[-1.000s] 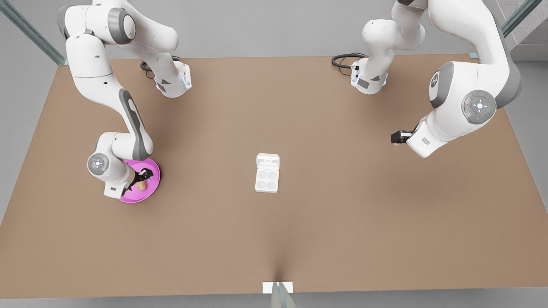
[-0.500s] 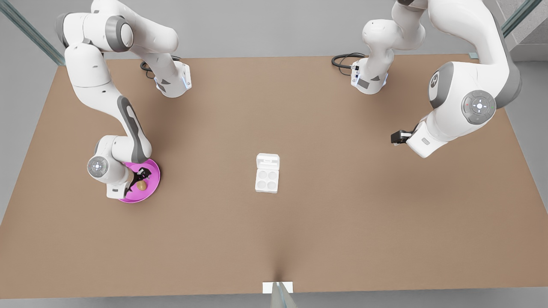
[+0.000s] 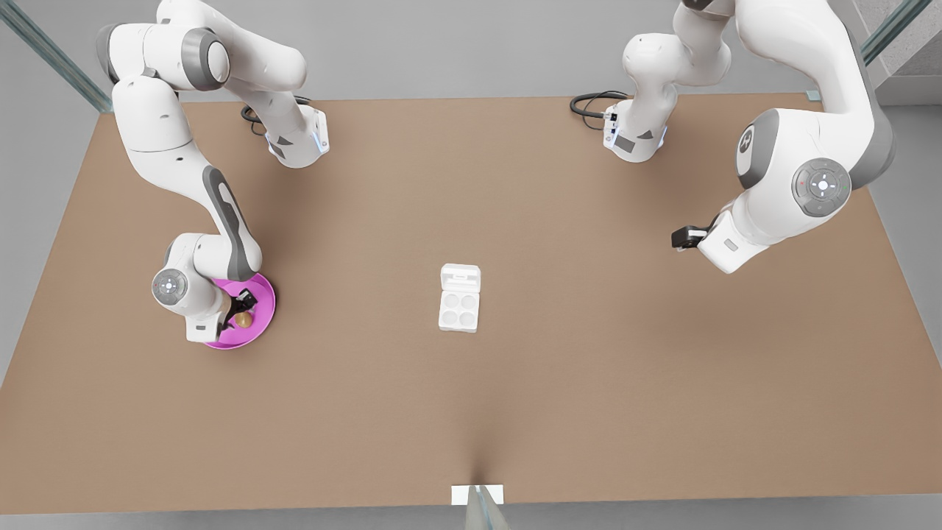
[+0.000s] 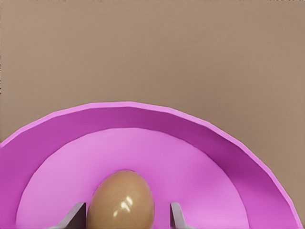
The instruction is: Pack egg into the box and close the box lid
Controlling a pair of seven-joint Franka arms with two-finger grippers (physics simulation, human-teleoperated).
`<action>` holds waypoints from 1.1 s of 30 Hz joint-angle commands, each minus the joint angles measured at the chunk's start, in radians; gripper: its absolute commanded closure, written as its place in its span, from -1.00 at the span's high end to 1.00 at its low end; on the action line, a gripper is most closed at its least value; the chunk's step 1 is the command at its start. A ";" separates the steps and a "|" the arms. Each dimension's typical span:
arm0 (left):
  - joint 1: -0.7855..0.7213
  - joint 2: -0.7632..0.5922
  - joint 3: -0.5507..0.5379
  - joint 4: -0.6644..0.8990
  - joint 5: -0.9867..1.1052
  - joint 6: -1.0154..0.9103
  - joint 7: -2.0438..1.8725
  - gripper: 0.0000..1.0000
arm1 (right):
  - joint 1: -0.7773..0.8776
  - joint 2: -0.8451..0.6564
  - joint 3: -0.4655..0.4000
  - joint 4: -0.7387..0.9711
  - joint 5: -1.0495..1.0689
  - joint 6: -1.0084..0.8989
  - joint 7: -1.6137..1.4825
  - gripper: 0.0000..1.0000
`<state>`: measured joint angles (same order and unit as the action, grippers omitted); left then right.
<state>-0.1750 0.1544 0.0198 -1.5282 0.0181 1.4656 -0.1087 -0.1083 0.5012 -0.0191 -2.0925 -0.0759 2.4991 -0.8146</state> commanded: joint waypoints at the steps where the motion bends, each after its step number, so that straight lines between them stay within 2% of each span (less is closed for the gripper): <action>1: 0.000 -0.001 0.000 0.000 0.000 0.001 -0.002 1.00 | -0.001 0.000 -0.001 0.000 0.001 0.001 -0.034 0.24; 13: 0.000 0.002 0.000 0.000 0.000 0.004 -0.002 1.00 | -0.001 0.002 0.001 0.003 0.001 0.001 -0.034 0.10; 33: 0.000 0.013 0.000 0.002 0.000 0.010 -0.002 1.00 | -0.001 -0.004 -0.001 0.002 0.001 0.001 -0.032 0.11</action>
<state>-0.1750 0.1673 0.0196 -1.5274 0.0179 1.4728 -0.1101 -0.1093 0.4980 -0.0188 -2.0917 -0.0571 2.4962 -0.8730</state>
